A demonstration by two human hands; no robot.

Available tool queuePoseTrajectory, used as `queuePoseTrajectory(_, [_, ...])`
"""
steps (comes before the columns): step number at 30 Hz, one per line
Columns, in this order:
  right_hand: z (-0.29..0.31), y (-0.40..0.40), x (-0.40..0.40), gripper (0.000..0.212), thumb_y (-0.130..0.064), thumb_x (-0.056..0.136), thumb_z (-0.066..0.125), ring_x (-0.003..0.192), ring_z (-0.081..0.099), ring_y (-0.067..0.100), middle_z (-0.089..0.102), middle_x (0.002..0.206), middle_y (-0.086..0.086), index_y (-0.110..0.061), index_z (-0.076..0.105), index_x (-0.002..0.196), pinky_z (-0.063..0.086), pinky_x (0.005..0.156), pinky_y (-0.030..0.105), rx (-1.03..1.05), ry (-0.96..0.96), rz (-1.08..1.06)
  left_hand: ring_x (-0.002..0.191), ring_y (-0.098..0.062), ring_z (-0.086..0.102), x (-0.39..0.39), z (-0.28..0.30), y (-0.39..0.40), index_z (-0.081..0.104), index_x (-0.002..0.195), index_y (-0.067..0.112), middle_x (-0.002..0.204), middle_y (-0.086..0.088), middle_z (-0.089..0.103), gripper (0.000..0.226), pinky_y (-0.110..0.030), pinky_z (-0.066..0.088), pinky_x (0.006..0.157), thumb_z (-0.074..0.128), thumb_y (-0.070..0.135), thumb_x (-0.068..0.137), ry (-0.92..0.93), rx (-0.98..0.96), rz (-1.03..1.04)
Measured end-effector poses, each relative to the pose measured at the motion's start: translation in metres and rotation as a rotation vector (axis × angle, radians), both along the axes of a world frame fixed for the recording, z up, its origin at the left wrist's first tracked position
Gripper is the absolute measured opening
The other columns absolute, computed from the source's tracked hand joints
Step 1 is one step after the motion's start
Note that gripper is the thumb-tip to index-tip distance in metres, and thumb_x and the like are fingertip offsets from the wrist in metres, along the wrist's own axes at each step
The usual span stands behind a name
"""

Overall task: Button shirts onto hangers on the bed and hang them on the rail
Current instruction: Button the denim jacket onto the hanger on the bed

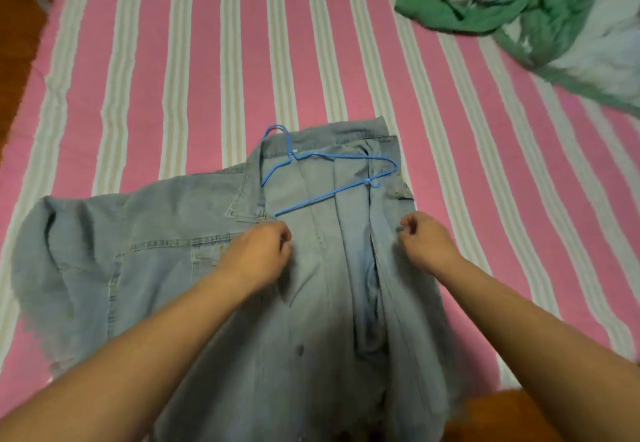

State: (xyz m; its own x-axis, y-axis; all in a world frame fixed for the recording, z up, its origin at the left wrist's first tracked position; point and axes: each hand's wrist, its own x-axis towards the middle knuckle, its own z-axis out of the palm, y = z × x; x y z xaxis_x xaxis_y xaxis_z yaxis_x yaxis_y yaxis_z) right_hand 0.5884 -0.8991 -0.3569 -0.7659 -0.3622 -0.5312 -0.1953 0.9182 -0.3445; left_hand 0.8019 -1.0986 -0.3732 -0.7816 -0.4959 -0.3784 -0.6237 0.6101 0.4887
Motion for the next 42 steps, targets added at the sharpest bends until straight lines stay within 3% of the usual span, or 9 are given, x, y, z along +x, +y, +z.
queuePoseTrajectory(8, [-0.077,-0.058,-0.068,0.073,-0.058,0.087,0.063,0.128,0.043,0.039,0.046,0.139,0.013,-0.014,0.045,0.143,0.039,0.104,0.047,0.047,0.101,-0.139,0.121,-0.032,0.053,-0.085,-0.077,-0.023,0.044,0.137,0.021,0.129,-0.007,0.052,0.041,-0.042,0.041,0.095,0.049,0.016,0.097,-0.244,-0.493,-0.362])
queuePoseTrajectory(12, [-0.08,-0.057,-0.072,0.035,-0.043,0.09,0.065,0.119,0.041,0.032,0.052,0.123,0.005,-0.027,0.065,0.121,0.034,0.097,0.042,-0.018,0.314,-0.071,0.085,-0.031,0.069,-0.058,-0.072,-0.049,0.056,0.116,0.024,0.1,-0.006,0.065,0.037,-0.042,0.049,0.072,0.071,0.018,0.083,-0.273,-0.582,-0.459])
queuePoseTrajectory(16, [-0.083,-0.064,-0.072,0.011,-0.029,0.091,0.062,0.099,0.054,0.033,0.059,0.09,0.001,-0.022,0.055,0.086,0.037,0.076,0.038,-0.176,0.183,-0.084,0.053,-0.031,0.061,-0.018,-0.064,-0.093,0.068,0.091,0.021,0.067,-0.008,0.061,0.039,-0.04,0.047,0.054,0.088,0.012,0.058,-0.268,-0.737,-0.471])
queuePoseTrajectory(20, [-0.029,-0.072,-0.09,0.008,-0.019,0.099,0.05,0.089,0.056,0.029,0.054,0.083,-0.001,-0.012,0.053,0.101,0.03,0.063,0.035,-0.484,0.193,-0.393,0.05,-0.029,0.06,-0.005,-0.064,-0.105,0.069,0.088,0.02,0.065,-0.007,0.062,0.032,-0.038,0.046,0.054,0.083,0.014,0.06,-0.251,-0.761,-0.514])
queuePoseTrajectory(25, [0.036,-0.099,-0.041,0.004,-0.02,0.093,0.061,0.071,0.054,0.002,0.06,0.08,-0.01,-0.023,0.059,0.094,0.038,0.063,0.022,-0.513,0.06,0.23,0.068,-0.032,0.061,-0.033,-0.071,-0.091,0.069,0.085,0.017,0.076,-0.009,0.064,0.011,-0.04,0.047,0.064,0.065,0.02,0.075,-0.106,-0.802,-0.392])
queuePoseTrajectory(29, [0.017,-0.112,0.019,0.015,-0.035,0.098,0.059,0.075,0.054,-0.004,0.058,0.084,-0.016,-0.032,0.06,0.113,0.044,0.073,0.018,-0.089,-0.355,0.655,0.111,-0.038,0.049,-0.03,-0.058,-0.073,0.06,0.121,0.02,0.12,-0.014,0.055,0.036,-0.051,0.042,0.094,0.062,0.031,0.086,-0.084,-0.631,-0.026])
queuePoseTrajectory(34, [-0.028,-0.12,0.01,0.019,-0.039,0.093,0.059,0.1,0.063,0.029,0.067,0.102,0.003,-0.026,0.061,0.106,0.051,0.094,0.04,-0.043,-0.108,0.27,0.122,-0.042,0.05,0.015,-0.054,-0.07,0.037,0.127,0.015,0.135,-0.019,0.042,0.068,-0.051,0.045,0.102,0.071,0.057,0.084,-0.157,0.086,0.753])
queuePoseTrajectory(37, [-0.041,-0.124,0.025,0.068,-0.047,0.094,0.06,0.131,0.049,0.034,0.039,0.148,0.014,-0.015,0.037,0.149,0.04,0.107,0.041,0.017,-0.157,0.273,0.122,-0.041,0.056,0.02,-0.066,-0.076,0.035,0.126,0.013,0.136,-0.019,0.053,0.074,-0.048,0.046,0.102,0.069,0.063,0.083,-0.201,0.235,0.827])
queuePoseTrajectory(42, [-0.06,-0.147,0.0,0.079,-0.046,0.093,0.059,0.129,0.045,0.043,0.027,0.149,0.017,-0.015,0.022,0.155,0.04,0.105,0.049,-0.081,0.136,0.105,0.119,-0.04,0.054,-0.001,-0.071,-0.093,0.054,0.117,0.014,0.125,-0.017,0.056,0.059,-0.045,0.047,0.099,0.075,0.057,0.081,-0.206,0.084,0.751])
